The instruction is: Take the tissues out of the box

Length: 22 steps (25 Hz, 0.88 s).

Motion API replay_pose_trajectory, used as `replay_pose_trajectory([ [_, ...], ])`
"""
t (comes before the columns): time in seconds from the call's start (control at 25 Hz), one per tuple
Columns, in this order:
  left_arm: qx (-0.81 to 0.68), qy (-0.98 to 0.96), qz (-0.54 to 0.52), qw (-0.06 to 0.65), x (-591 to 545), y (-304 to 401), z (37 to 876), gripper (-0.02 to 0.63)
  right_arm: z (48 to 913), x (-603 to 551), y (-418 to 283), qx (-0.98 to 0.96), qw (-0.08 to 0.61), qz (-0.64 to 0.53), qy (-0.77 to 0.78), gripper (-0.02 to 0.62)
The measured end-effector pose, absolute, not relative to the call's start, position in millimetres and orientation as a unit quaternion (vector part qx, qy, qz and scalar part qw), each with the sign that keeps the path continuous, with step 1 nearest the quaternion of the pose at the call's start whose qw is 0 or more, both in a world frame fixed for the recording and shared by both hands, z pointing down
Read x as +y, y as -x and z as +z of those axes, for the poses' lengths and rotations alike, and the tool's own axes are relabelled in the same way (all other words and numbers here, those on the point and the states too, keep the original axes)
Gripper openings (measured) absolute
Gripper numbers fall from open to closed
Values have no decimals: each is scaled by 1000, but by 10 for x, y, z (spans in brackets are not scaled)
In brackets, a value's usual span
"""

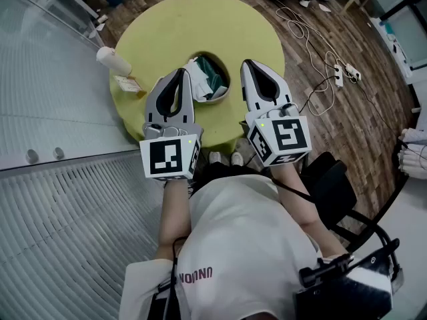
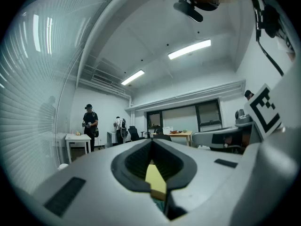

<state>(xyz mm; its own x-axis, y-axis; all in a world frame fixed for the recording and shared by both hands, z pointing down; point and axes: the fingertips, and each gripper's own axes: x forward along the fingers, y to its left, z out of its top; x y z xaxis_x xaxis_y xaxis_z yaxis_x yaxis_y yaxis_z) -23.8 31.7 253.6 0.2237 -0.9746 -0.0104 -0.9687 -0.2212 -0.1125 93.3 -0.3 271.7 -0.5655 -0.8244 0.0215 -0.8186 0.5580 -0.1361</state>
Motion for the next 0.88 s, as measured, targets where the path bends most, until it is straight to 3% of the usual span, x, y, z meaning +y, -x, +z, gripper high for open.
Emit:
replay_pose_trajectory([
  [0.88, 634, 770, -48, 41, 237, 199, 2619, 14, 2818, -133, -1140, 881, 30, -84, 465, 20],
])
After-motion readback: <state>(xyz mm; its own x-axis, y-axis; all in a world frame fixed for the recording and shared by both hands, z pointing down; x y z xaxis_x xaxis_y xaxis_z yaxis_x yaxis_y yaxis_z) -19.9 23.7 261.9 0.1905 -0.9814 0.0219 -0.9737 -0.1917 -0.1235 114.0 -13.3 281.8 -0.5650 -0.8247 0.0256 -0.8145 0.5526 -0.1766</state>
